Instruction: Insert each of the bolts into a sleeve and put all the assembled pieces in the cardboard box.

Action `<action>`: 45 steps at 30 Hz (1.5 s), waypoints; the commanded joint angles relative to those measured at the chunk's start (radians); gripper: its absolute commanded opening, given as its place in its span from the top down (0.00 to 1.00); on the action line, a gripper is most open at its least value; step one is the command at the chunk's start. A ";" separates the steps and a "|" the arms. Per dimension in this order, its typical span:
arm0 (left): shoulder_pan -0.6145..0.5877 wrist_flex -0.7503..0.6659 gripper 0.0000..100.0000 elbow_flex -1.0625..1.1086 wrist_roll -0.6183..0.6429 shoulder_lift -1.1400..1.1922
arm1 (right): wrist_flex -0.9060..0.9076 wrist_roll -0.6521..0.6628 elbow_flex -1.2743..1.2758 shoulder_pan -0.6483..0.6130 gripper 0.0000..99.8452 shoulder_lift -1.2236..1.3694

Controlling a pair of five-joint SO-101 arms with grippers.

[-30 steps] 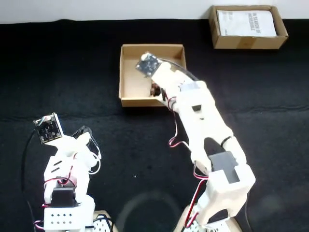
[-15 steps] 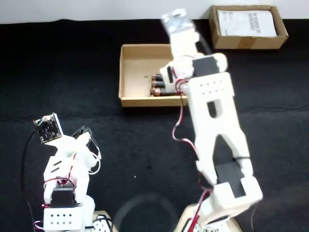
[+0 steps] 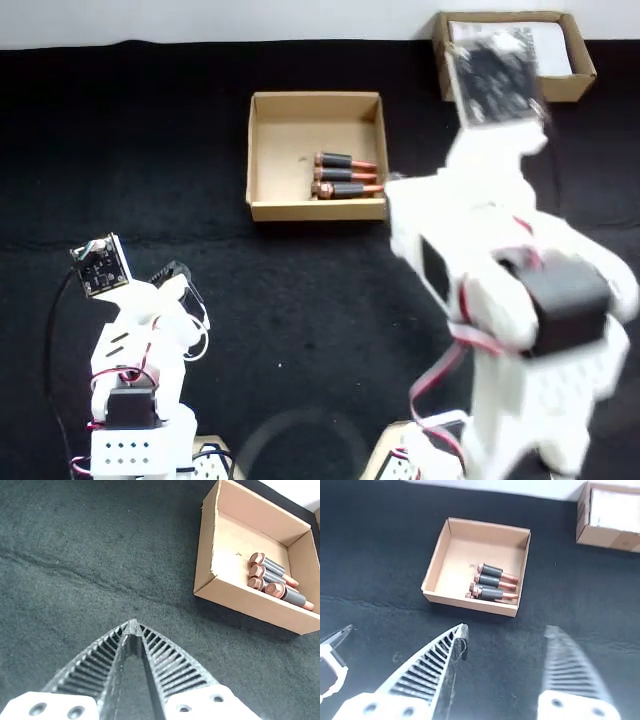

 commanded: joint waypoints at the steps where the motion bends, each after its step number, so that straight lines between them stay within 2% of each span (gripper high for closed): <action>1: 0.013 0.044 0.99 0.016 -0.003 -0.001 | 0.012 -0.005 0.101 0.008 0.97 -0.160; 2: 0.013 0.061 0.99 0.016 -0.003 -0.001 | 0.010 -0.005 0.160 0.008 0.99 -0.213; 4: 0.013 0.101 0.99 0.018 -0.011 -0.001 | 0.010 -0.005 0.291 0.008 0.98 -0.314; 8: 0.013 0.198 0.99 0.018 -0.175 -0.001 | 0.008 0.000 0.582 0.013 0.99 -0.541; 11: 0.013 0.256 0.99 0.018 -0.236 -0.001 | -0.019 0.000 0.789 0.013 0.99 -0.702; 14: 0.013 0.311 0.99 0.018 -0.264 -0.001 | -0.143 0.002 1.058 0.019 0.99 -0.839; 20: 0.007 0.384 0.99 0.018 -0.307 -0.001 | -0.440 0.003 1.689 0.148 0.99 -1.052; 22: 0.007 0.420 0.99 0.018 -0.307 -0.001 | -0.512 0.017 1.747 0.199 0.99 -1.113; 26: 0.007 0.506 0.99 0.018 -0.304 -0.001 | -0.564 0.169 1.933 0.259 0.99 -1.161; 28: 0.007 0.531 0.99 0.018 -0.304 -0.001 | -0.588 0.203 2.048 0.265 0.99 -1.168; 33: 0.007 0.532 0.99 0.018 -0.304 -0.001 | -0.588 0.190 2.189 0.266 0.99 -1.168; 40: 0.007 0.532 0.99 0.018 -0.304 -0.001 | -0.556 0.012 2.212 0.317 0.99 -1.168; 45: 0.008 0.534 0.99 0.018 -0.304 -0.001 | -0.556 0.008 2.212 0.315 0.99 -1.168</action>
